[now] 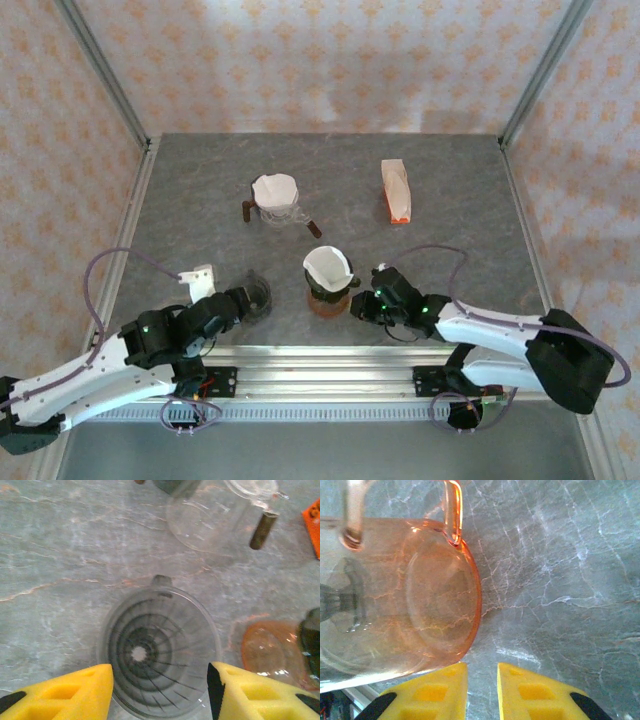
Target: Place the coffee filter in the dripper
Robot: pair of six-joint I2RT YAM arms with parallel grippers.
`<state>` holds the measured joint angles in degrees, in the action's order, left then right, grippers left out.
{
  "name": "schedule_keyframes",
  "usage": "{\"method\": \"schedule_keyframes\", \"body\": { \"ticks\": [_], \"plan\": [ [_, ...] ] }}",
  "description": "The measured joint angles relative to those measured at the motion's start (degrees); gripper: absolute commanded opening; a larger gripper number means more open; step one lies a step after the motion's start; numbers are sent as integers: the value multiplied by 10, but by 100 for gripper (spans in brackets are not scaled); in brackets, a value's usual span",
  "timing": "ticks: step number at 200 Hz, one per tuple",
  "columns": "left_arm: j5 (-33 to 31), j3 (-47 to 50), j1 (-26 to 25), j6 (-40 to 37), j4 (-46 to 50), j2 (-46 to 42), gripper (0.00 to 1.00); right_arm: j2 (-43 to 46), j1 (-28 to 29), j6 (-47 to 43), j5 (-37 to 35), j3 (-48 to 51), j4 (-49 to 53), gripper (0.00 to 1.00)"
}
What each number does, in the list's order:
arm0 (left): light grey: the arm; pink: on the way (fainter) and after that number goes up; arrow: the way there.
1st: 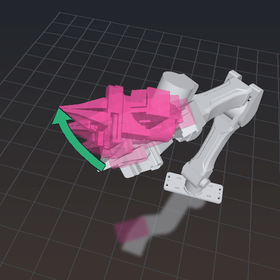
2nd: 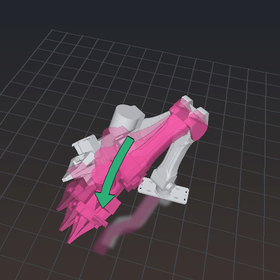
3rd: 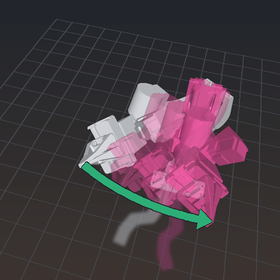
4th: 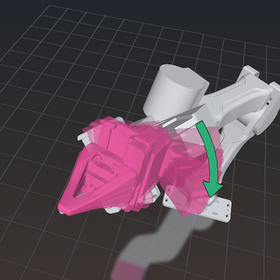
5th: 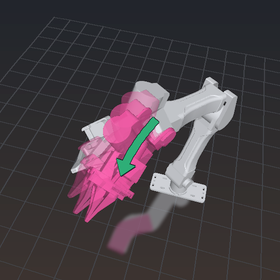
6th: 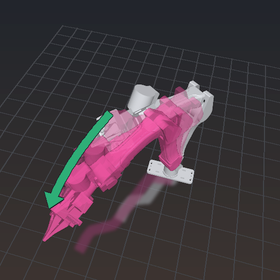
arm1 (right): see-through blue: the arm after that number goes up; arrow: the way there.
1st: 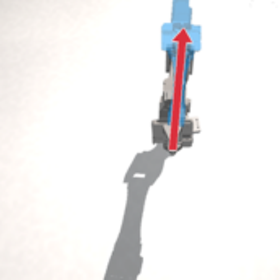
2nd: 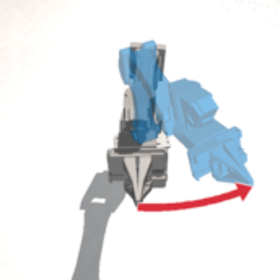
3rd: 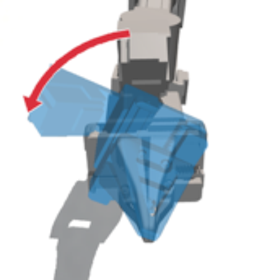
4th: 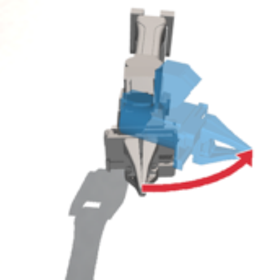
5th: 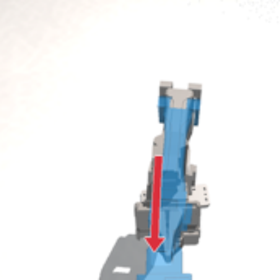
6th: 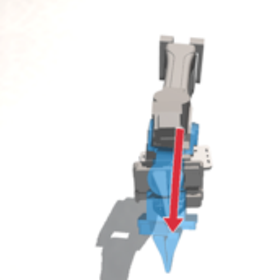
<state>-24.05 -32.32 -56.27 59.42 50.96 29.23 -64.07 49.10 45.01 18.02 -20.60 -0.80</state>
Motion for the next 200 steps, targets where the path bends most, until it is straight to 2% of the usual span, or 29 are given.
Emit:
{"method": "schedule_keyframes", "body": {
  "ticks": [41,77,142,200],
  "plan": [
    [52,7,100,-46,-28,61,53,6,8,0,-2,0,5,24],
    [87,34,135,-65,-59,83,51,23,10,2,-3,6,7,26],
    [115,62,148,-75,-103,131,39,34,10,3,-5,16,9,27],
    [120,75,151,-76,-130,149,19,35,10,5,-5,17,9,29]
  ]
}}
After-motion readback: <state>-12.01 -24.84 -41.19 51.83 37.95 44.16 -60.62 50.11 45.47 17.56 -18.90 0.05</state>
